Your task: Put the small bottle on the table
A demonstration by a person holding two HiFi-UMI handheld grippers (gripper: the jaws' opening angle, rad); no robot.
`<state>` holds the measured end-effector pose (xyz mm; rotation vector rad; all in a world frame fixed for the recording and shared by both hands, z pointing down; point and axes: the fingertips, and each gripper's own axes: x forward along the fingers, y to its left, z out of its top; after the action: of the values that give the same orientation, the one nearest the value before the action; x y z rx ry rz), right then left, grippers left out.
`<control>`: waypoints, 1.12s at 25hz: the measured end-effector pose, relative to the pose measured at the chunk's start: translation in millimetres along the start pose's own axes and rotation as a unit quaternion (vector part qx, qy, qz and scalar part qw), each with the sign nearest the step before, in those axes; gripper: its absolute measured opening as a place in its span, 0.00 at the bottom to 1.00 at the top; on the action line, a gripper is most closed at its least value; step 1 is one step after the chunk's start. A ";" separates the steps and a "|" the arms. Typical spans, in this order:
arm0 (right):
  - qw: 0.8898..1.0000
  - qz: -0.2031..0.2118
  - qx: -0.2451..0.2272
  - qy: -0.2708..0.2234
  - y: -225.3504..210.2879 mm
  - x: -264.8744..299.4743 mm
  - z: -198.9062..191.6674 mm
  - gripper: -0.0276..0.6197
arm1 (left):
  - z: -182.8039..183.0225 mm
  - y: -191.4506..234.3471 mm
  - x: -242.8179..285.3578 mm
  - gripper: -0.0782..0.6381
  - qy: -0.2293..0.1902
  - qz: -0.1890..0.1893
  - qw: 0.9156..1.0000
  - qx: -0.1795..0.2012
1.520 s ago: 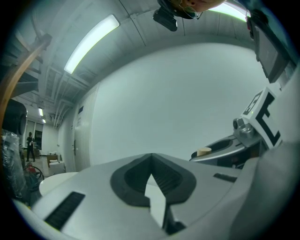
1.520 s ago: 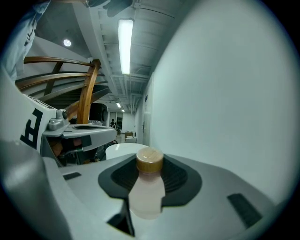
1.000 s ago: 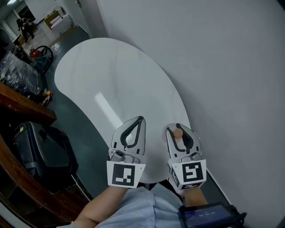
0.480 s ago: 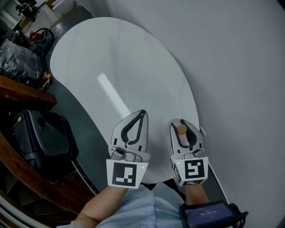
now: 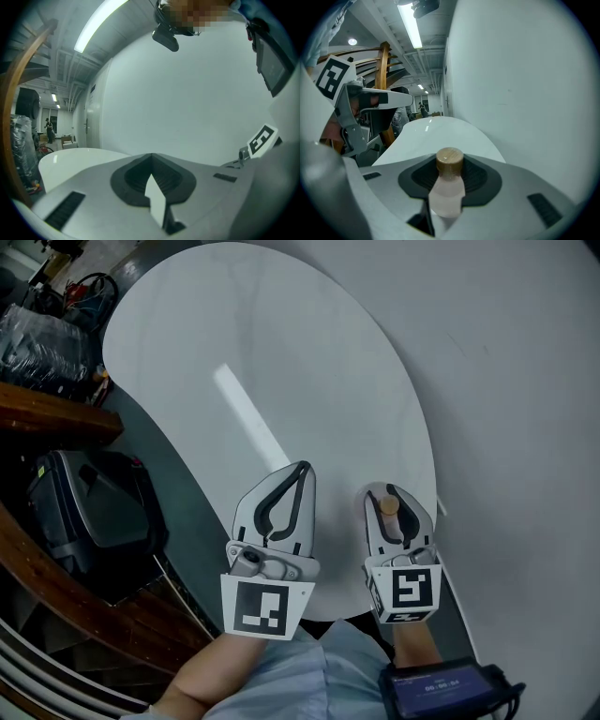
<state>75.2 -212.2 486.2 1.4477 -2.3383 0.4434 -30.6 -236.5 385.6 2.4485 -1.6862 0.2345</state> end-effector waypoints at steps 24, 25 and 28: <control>0.999 0.022 -0.048 -0.003 20.1 15.4 -3.9 0.31 | 5.9 10.4 -14.1 0.11 -0.006 0.025 1.000 0.012; 0.999 0.022 -0.048 -0.006 19.6 15.1 -1.8 0.32 | 8.3 10.7 -15.4 0.11 -0.011 0.026 1.000 0.014; 0.998 0.017 -0.053 -0.025 17.7 10.6 10.6 0.34 | 18.9 11.8 -20.6 0.11 -0.025 0.029 0.999 0.017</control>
<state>53.5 -217.6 480.2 1.3882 -2.3901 0.2895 -48.2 -226.1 363.2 2.4530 -1.7893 0.2126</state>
